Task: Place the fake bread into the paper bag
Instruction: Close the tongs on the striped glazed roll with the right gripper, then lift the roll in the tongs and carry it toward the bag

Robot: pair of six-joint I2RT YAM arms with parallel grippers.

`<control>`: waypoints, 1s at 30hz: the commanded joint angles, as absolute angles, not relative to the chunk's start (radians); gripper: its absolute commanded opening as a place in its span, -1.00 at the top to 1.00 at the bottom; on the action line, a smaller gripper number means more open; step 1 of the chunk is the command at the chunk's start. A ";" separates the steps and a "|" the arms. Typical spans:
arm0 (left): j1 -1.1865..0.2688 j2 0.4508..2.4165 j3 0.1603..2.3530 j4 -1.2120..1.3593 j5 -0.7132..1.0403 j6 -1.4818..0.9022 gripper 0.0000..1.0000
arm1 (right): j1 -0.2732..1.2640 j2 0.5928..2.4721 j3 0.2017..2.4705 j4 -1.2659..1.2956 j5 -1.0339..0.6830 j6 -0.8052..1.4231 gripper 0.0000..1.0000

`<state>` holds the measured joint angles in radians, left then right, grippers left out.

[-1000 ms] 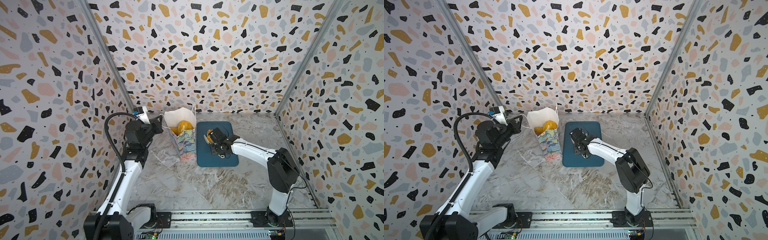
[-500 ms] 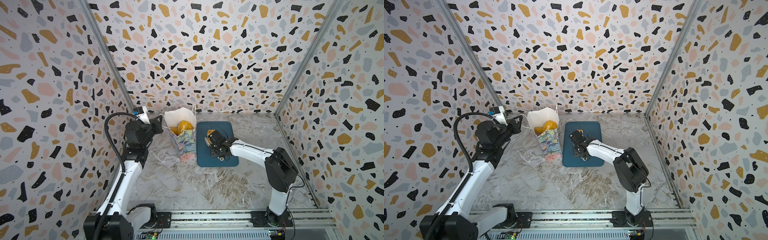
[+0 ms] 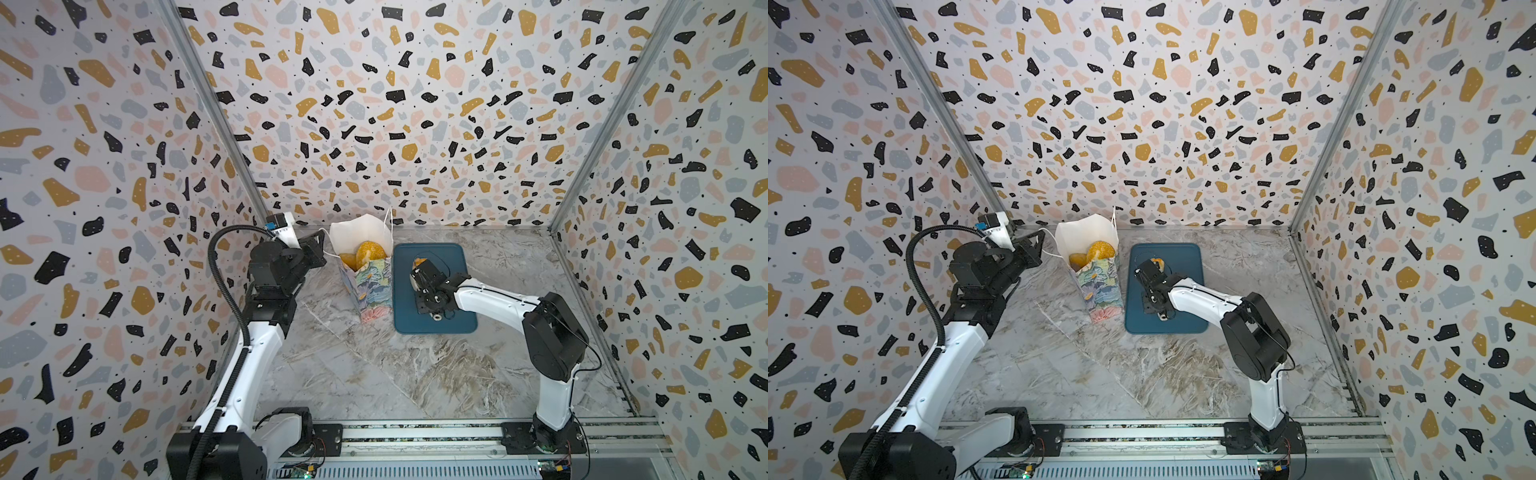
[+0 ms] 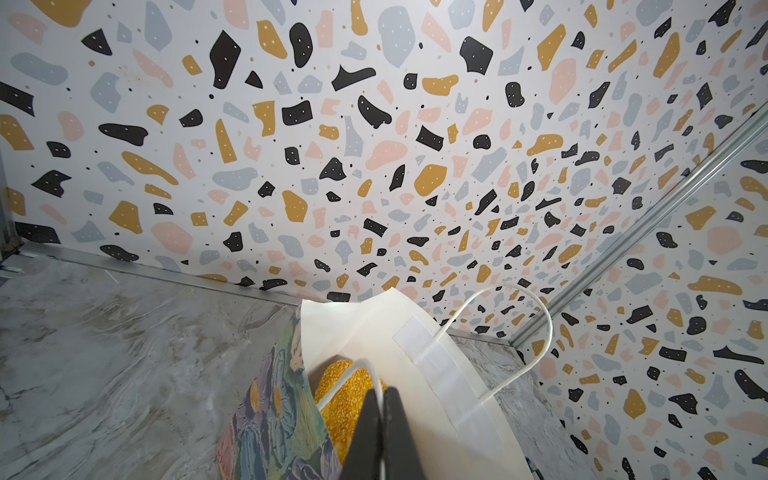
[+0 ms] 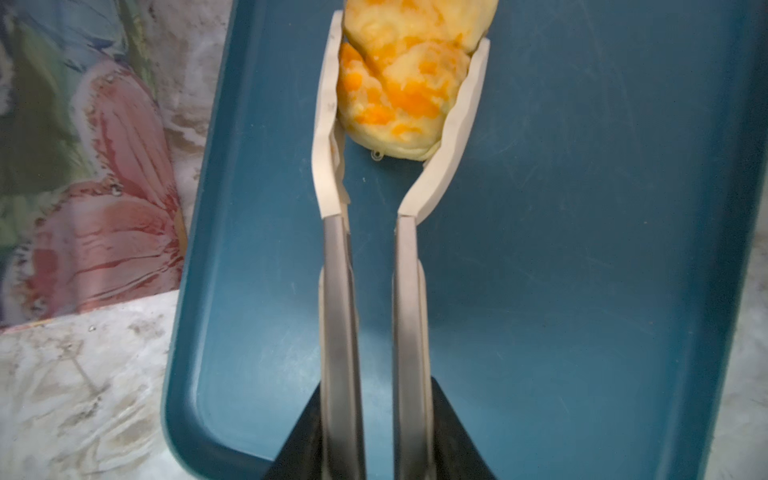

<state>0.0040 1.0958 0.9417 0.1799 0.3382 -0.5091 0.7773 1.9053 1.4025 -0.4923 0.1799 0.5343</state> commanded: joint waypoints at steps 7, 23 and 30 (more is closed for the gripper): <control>0.000 1.066 0.939 0.236 0.348 -0.508 1.00 | 0.806 1.667 1.303 -0.412 0.143 0.590 0.46; 0.000 1.055 0.934 0.244 0.350 -0.508 1.00 | 0.825 1.429 1.183 -0.342 0.100 0.646 0.53; 0.000 1.060 0.934 0.244 0.352 -0.510 1.00 | 0.834 1.381 1.188 -0.325 0.099 0.663 0.57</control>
